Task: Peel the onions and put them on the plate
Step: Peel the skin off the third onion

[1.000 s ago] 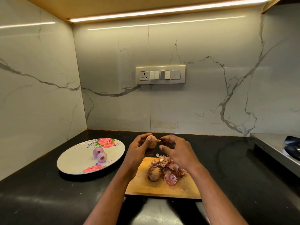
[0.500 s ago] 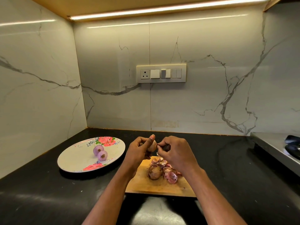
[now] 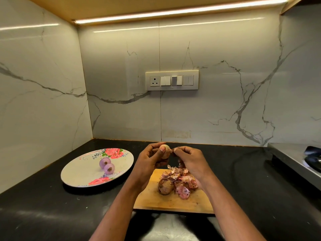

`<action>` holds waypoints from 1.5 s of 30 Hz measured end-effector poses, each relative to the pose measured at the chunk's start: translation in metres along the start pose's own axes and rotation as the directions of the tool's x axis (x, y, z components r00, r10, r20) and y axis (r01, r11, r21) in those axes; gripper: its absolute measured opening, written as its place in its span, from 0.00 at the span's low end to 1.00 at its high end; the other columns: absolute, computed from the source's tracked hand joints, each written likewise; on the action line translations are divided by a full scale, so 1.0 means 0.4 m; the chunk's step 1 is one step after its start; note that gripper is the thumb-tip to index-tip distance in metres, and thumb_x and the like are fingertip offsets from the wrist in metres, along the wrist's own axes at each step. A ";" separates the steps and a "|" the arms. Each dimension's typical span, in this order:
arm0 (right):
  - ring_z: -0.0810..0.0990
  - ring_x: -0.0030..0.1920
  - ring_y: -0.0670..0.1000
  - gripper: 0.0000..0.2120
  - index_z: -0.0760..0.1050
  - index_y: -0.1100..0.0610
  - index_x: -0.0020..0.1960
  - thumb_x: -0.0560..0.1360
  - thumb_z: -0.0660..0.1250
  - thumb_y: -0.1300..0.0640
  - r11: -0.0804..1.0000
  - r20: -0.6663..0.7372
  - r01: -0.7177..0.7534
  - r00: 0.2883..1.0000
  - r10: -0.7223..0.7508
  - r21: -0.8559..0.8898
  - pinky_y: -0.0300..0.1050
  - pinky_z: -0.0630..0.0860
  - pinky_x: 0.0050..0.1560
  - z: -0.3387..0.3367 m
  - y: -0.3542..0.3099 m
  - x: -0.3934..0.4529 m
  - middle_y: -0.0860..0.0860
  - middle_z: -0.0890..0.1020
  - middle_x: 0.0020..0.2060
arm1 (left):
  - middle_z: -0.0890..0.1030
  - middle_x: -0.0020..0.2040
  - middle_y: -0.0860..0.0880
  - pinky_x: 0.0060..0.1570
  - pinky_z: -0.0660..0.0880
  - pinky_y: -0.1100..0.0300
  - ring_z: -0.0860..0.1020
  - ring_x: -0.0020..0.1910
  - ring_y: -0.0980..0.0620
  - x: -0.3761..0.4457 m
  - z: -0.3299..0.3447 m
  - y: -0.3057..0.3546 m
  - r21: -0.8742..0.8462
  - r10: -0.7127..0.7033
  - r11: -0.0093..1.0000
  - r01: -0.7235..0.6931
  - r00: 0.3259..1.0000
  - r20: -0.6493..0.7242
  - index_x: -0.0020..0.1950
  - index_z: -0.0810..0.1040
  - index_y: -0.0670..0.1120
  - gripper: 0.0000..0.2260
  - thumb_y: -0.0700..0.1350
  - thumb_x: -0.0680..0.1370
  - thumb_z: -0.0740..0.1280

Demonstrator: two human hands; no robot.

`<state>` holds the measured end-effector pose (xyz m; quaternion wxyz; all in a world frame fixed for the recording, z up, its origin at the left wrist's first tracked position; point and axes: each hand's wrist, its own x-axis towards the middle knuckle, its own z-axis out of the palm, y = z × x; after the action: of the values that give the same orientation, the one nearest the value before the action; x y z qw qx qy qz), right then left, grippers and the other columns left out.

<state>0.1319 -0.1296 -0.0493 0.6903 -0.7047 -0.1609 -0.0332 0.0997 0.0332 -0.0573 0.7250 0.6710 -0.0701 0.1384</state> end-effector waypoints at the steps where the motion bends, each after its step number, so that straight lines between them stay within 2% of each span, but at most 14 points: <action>1: 0.78 0.38 0.45 0.07 0.84 0.56 0.49 0.79 0.68 0.55 1.000 0.006 -0.020 1.000 0.020 0.003 0.37 0.75 0.36 0.000 0.000 0.000 0.51 0.84 0.39 | 0.82 0.58 0.48 0.51 0.80 0.58 0.81 0.57 0.48 0.000 -0.002 0.000 -0.008 0.004 1.000 -0.004 1.000 -0.013 0.64 0.78 0.49 0.12 0.46 0.80 0.66; 5: 0.80 0.40 0.46 0.10 0.83 0.52 0.50 0.81 0.64 0.49 0.990 -0.031 0.020 0.999 -0.025 -0.142 0.41 0.76 0.42 -0.005 0.012 0.006 0.50 0.85 0.44 | 0.81 0.58 0.48 0.52 0.81 0.57 0.81 0.57 0.47 0.004 -0.009 -0.005 -0.007 0.010 1.000 -0.011 0.998 -0.066 0.63 0.78 0.49 0.12 0.47 0.80 0.66; 7: 0.82 0.45 0.44 0.10 0.82 0.50 0.54 0.80 0.66 0.46 0.968 0.013 0.108 0.994 -0.108 -0.227 0.38 0.77 0.46 -0.007 0.014 0.007 0.47 0.85 0.45 | 0.81 0.58 0.48 0.53 0.81 0.57 0.81 0.57 0.47 0.006 -0.009 -0.009 0.022 0.008 1.000 -0.006 0.997 -0.073 0.63 0.78 0.50 0.12 0.48 0.80 0.66; 10: 0.82 0.51 0.40 0.11 0.82 0.48 0.57 0.76 0.72 0.47 0.950 0.065 0.188 0.982 -0.178 -0.248 0.33 0.78 0.49 0.006 0.015 0.003 0.42 0.85 0.49 | 0.82 0.57 0.48 0.52 0.81 0.57 0.81 0.56 0.49 0.007 -0.006 -0.014 0.063 0.007 0.998 -0.003 0.998 -0.067 0.64 0.78 0.49 0.14 0.49 0.79 0.67; 13: 0.82 0.49 0.40 0.08 0.84 0.49 0.53 0.76 0.73 0.50 0.914 0.002 0.228 0.970 -0.242 -0.335 0.30 0.77 0.45 0.018 0.018 0.003 0.42 0.85 0.45 | 0.83 0.56 0.48 0.49 0.81 0.59 0.82 0.55 0.50 0.007 -0.004 -0.016 0.070 0.009 0.998 -0.005 0.998 -0.064 0.63 0.78 0.49 0.14 0.49 0.79 0.68; 17: 0.82 0.46 0.40 0.05 0.84 0.49 0.51 0.77 0.72 0.51 0.890 -0.022 0.240 0.963 -0.269 -0.388 0.32 0.77 0.44 0.012 0.022 0.002 0.42 0.84 0.43 | 0.83 0.55 0.49 0.46 0.80 0.61 0.82 0.53 0.51 0.004 0.001 -0.019 0.080 0.011 0.997 -0.006 0.998 -0.068 0.62 0.78 0.50 0.13 0.50 0.79 0.67; 20: 0.81 0.45 0.40 0.03 0.81 0.46 0.50 0.78 0.70 0.49 0.829 -0.053 0.256 0.945 -0.323 -0.498 0.36 0.80 0.45 0.023 0.026 0.000 0.39 0.83 0.42 | 0.84 0.53 0.50 0.46 0.80 0.61 0.83 0.51 0.54 0.005 0.003 -0.018 0.119 0.059 0.992 -0.049 0.995 -0.082 0.60 0.79 0.52 0.15 0.54 0.76 0.68; 23: 0.81 0.44 0.41 0.03 0.78 0.44 0.52 0.80 0.67 0.48 0.763 -0.062 0.256 0.931 -0.361 -0.593 0.41 0.82 0.47 0.033 0.031 -0.004 0.39 0.81 0.43 | 0.84 0.53 0.51 0.47 0.80 0.61 0.83 0.51 0.55 0.007 0.004 -0.020 0.141 0.074 0.988 -0.060 0.993 -0.092 0.60 0.79 0.53 0.15 0.54 0.75 0.68; 26: 0.80 0.45 0.42 0.05 0.77 0.46 0.55 0.81 0.65 0.49 0.727 -0.053 0.241 0.933 -0.356 -0.643 0.39 0.80 0.47 0.032 0.031 -0.004 0.40 0.81 0.46 | 0.84 0.54 0.52 0.47 0.80 0.62 0.83 0.51 0.57 0.007 0.007 -0.021 0.174 0.083 0.982 -0.070 0.994 -0.073 0.60 0.79 0.54 0.12 0.51 0.78 0.68; 35: 0.79 0.49 0.44 0.04 0.75 0.46 0.55 0.83 0.62 0.50 0.801 -0.125 0.125 0.962 -0.242 -0.586 0.44 0.80 0.51 0.036 0.029 0.008 0.43 0.81 0.49 | 0.81 0.58 0.53 0.47 0.79 0.64 0.82 0.54 0.55 0.000 0.007 -0.010 0.213 0.069 0.975 -0.070 0.998 0.012 0.61 0.78 0.56 0.11 0.49 0.79 0.68; 39: 0.80 0.48 0.45 0.06 0.77 0.48 0.56 0.83 0.62 0.51 0.855 -0.164 0.069 0.970 -0.177 -0.514 0.45 0.80 0.49 0.021 0.037 0.015 0.44 0.81 0.48 | 0.81 0.59 0.52 0.51 0.80 0.61 0.82 0.56 0.54 -0.003 0.004 -0.003 0.169 0.060 0.984 -0.066 0.997 0.040 0.64 0.78 0.53 0.14 0.49 0.78 0.67; 41: 0.80 0.47 0.45 0.07 0.78 0.50 0.57 0.82 0.63 0.51 0.895 -0.179 0.056 0.972 -0.150 -0.442 0.40 0.78 0.45 0.005 0.038 0.022 0.45 0.81 0.47 | 0.82 0.60 0.50 0.54 0.80 0.58 0.81 0.58 0.52 0.001 -0.002 -0.001 0.102 0.061 0.993 -0.063 0.998 0.019 0.65 0.77 0.52 0.16 0.49 0.77 0.67; 43: 0.79 0.43 0.43 0.09 0.80 0.51 0.54 0.83 0.62 0.50 0.917 -0.129 0.076 0.982 -0.137 -0.393 0.31 0.72 0.38 -0.007 0.031 0.022 0.45 0.81 0.43 | 0.82 0.60 0.49 0.55 0.80 0.57 0.81 0.59 0.51 0.004 -0.008 -0.001 0.058 0.056 0.997 -0.055 0.998 -0.014 0.65 0.77 0.51 0.18 0.50 0.75 0.67; 45: 0.77 0.37 0.42 0.13 0.81 0.51 0.50 0.83 0.61 0.47 0.922 -0.057 0.113 0.988 -0.144 -0.371 0.30 0.69 0.33 -0.008 0.024 0.017 0.45 0.81 0.37 | 0.83 0.60 0.50 0.54 0.80 0.58 0.81 0.59 0.51 0.005 -0.010 -0.003 0.050 0.054 0.997 -0.052 0.998 -0.027 0.65 0.77 0.51 0.18 0.50 0.75 0.67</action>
<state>0.1417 -0.1316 -0.0566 0.5490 -0.8071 -0.1687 -0.1370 0.1015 0.0371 -0.0581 0.7053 0.6845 -0.0743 0.1687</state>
